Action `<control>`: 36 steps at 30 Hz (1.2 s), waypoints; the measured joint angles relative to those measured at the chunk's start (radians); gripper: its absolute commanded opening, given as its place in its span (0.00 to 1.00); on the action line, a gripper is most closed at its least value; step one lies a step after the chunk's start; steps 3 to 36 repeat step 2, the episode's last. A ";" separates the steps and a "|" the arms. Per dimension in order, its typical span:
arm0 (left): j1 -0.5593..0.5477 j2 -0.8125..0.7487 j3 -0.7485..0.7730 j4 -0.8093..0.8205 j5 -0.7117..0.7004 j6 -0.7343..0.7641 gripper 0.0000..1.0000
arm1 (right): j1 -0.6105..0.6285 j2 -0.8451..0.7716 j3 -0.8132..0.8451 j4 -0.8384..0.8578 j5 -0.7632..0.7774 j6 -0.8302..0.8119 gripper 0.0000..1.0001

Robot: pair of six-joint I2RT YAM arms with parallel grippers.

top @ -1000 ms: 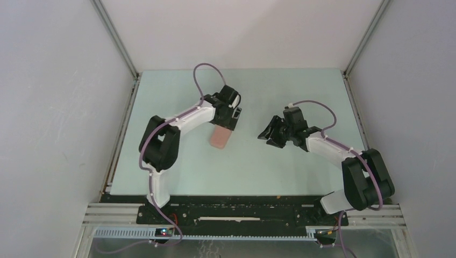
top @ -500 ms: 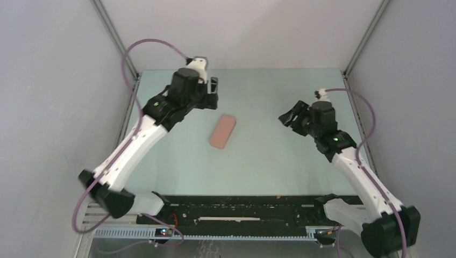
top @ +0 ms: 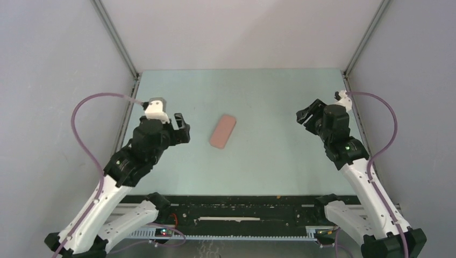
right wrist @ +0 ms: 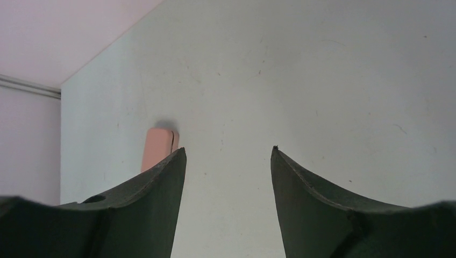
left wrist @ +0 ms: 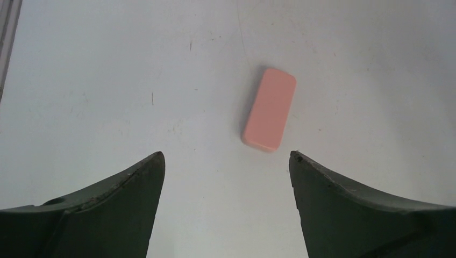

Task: Organize the sunglasses
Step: Reset both arms

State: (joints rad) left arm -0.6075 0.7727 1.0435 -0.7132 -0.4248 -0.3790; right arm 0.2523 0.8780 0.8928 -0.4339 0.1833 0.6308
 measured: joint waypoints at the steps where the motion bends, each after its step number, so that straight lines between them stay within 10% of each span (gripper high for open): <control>1: 0.000 -0.021 -0.012 0.000 -0.004 -0.009 0.89 | -0.001 0.006 0.000 0.000 0.000 0.002 0.67; 36: 0.000 -0.040 -0.022 0.000 -0.014 -0.018 0.89 | -0.001 0.014 0.000 0.000 0.000 0.003 0.67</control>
